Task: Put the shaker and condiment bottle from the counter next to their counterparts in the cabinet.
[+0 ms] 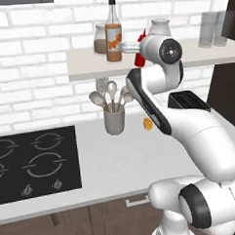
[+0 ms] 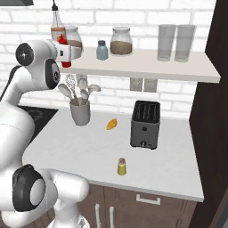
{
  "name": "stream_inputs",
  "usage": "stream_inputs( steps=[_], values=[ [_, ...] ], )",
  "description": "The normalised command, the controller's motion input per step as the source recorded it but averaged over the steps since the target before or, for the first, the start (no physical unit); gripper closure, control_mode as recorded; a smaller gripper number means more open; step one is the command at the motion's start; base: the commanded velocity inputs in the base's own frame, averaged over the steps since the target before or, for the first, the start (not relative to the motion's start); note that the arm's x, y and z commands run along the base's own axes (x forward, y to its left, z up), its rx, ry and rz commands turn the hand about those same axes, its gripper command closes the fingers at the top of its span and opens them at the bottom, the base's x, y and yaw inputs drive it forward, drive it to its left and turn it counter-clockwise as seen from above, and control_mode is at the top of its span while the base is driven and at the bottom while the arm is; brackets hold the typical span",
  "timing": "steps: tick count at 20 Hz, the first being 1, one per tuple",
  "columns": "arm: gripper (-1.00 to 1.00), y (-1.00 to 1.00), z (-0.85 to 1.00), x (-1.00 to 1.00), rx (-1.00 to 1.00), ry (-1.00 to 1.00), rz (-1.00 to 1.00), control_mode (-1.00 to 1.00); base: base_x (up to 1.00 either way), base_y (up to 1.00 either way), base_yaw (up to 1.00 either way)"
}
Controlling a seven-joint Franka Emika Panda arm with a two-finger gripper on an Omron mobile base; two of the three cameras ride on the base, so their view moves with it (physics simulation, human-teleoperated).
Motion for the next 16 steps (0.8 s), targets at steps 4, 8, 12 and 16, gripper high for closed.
stream_inputs(
  steps=[4, 8, 12, 16],
  values=[
    [1.00, 0.01, -0.06, 0.25, 0.00, 0.00, 0.00, -1.00, 0.00, 0.00, 0.00],
    [1.00, 0.00, -0.05, 0.24, 0.00, 0.00, 0.00, -1.00, 0.00, 0.00, 0.00],
    [1.00, 0.00, -0.05, 0.23, 0.00, 0.00, 0.00, -1.00, 0.00, 0.00, 0.00],
    [1.00, 0.02, -0.09, 0.24, 0.00, 0.00, 0.00, -1.00, 0.00, 0.00, 0.00]
  ],
)
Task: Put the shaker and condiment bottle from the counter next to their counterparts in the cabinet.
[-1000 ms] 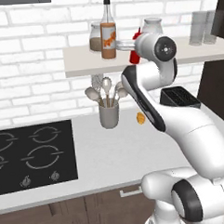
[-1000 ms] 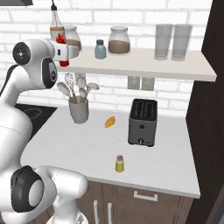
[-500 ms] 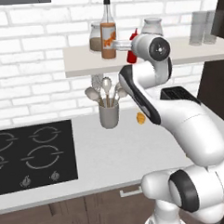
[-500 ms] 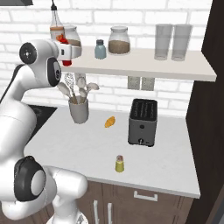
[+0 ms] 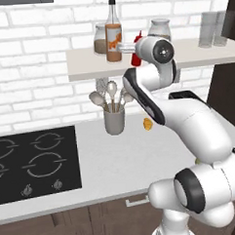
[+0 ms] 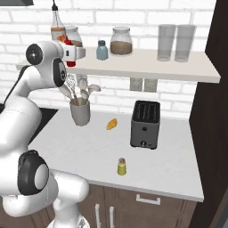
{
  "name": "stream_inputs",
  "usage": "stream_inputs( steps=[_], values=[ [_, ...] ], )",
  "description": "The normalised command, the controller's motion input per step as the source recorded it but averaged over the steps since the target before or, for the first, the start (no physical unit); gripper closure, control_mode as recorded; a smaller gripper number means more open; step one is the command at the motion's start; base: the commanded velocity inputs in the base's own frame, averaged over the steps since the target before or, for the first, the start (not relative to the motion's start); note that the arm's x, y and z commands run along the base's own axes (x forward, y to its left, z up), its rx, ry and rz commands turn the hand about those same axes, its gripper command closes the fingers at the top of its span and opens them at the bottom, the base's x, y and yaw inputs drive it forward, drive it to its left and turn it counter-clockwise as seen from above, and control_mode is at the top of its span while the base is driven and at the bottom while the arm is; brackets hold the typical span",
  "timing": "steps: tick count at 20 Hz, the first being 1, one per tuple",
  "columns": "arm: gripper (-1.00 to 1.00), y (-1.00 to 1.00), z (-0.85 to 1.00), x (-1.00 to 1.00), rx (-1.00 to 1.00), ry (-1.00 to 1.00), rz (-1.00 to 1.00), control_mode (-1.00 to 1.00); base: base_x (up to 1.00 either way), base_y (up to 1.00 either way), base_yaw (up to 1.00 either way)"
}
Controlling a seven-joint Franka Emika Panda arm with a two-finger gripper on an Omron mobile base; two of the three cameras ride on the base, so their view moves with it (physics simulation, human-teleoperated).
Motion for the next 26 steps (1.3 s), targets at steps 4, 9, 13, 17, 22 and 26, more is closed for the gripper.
stream_inputs(
  steps=[4, 9, 13, 17, 22, 26],
  values=[
    [1.00, 0.02, -0.09, 0.24, 0.00, 0.00, 0.00, -1.00, 0.00, 0.00, 0.00],
    [1.00, 0.01, -0.06, 0.25, 0.00, 0.00, 0.00, -1.00, 0.00, 0.00, 0.00],
    [1.00, 0.00, -0.03, 0.25, 0.00, 0.00, 0.00, -1.00, 0.00, 0.00, 0.00],
    [1.00, 0.02, -0.06, 0.23, 0.00, 0.00, 0.00, -1.00, 0.00, 0.00, 0.00],
    [1.00, 0.06, -0.13, 0.21, 0.00, 0.00, 0.00, -1.00, 0.00, 0.00, 0.00],
    [1.00, 0.09, -0.19, 0.19, 0.00, 0.00, 0.00, -1.00, 0.00, 0.00, 0.00]
  ],
)
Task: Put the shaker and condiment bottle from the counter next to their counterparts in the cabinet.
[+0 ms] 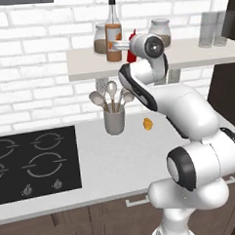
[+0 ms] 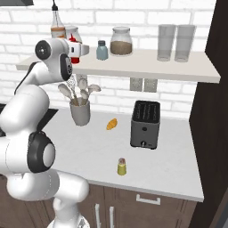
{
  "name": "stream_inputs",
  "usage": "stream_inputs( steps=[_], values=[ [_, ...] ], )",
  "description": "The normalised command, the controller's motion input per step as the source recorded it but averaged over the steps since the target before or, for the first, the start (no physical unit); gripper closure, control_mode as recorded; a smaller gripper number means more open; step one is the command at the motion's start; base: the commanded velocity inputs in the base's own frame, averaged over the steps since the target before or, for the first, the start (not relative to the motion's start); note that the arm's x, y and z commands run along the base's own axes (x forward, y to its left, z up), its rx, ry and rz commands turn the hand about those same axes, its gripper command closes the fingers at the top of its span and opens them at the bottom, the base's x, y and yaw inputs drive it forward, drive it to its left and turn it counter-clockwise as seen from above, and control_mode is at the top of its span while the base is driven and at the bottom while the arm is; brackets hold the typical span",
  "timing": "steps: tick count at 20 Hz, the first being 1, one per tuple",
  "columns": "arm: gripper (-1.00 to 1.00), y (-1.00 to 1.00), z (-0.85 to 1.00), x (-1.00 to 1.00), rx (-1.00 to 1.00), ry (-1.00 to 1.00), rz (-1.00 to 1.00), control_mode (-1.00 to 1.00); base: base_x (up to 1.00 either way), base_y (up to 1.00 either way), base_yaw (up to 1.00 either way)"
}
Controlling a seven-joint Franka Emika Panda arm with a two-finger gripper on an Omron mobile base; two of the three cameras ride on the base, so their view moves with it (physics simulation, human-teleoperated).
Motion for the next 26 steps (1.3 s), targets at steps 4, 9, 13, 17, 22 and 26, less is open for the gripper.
stream_inputs(
  steps=[4, 9, 13, 17, 22, 26],
  values=[
    [1.00, 0.11, -0.23, 0.21, 0.00, 0.00, 0.00, -1.00, 0.00, 0.00, 0.00],
    [1.00, 0.12, -0.22, 0.18, 0.00, 0.00, 0.00, -1.00, 0.00, 0.00, 0.00],
    [-1.00, 0.14, -0.22, 0.17, 0.00, 0.00, 0.00, -1.00, 0.00, 0.00, 0.00],
    [-1.00, 0.09, -0.21, 0.14, 0.00, 0.00, 0.00, -1.00, 0.00, 0.00, 0.00],
    [-1.00, 0.01, -0.14, 0.07, 0.00, 0.00, 0.00, -1.00, 0.00, 0.00, 0.00],
    [-1.00, 0.00, -0.08, 0.00, 0.00, 0.00, 0.00, -1.00, 0.00, 0.00, 0.00]
  ],
)
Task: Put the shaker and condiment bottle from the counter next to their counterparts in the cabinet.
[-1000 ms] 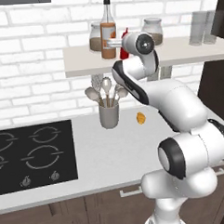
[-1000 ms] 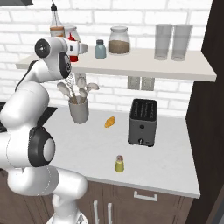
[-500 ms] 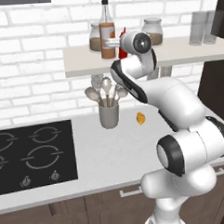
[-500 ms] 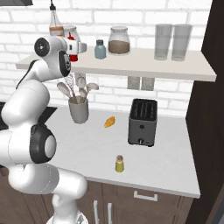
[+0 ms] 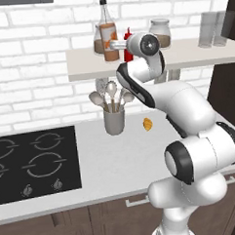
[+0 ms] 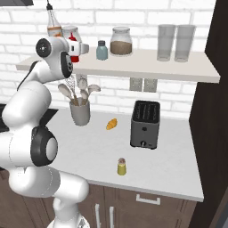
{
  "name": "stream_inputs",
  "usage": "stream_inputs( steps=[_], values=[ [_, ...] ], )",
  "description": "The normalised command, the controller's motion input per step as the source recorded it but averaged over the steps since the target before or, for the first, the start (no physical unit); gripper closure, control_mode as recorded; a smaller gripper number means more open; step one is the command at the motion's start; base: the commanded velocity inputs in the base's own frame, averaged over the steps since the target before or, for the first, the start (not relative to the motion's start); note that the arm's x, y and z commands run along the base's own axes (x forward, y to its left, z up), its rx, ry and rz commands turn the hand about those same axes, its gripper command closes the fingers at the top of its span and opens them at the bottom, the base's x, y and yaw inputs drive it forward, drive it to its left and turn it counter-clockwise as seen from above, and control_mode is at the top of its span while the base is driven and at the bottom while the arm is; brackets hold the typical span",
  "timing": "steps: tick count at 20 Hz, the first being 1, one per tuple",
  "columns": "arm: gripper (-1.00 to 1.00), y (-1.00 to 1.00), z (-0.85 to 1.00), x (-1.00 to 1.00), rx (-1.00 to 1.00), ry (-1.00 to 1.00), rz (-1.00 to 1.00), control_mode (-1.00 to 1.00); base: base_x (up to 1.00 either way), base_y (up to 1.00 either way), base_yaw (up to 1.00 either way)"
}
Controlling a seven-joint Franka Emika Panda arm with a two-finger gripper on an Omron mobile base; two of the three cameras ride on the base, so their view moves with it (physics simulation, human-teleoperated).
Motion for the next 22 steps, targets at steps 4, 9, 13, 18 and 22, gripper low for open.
stream_inputs(
  steps=[4, 9, 13, 18, 22],
  values=[
    [-1.00, 0.00, -0.02, 0.00, 0.00, 0.00, 0.00, -1.00, 0.00, 0.00, 0.00],
    [-1.00, 0.00, 0.00, -0.06, 0.00, 0.00, 0.00, -1.00, 0.00, 0.00, 0.00],
    [-1.00, 0.00, 0.00, -0.28, 0.00, 0.00, -0.01, -1.00, 0.00, 0.00, 0.00],
    [-1.00, -0.06, 0.00, -0.45, 0.00, 0.00, -0.03, -1.00, 0.00, 0.00, 0.00],
    [-1.00, -0.08, 0.00, -0.44, 0.00, 0.00, -0.04, -1.00, 0.00, 0.00, 0.00]
  ],
)
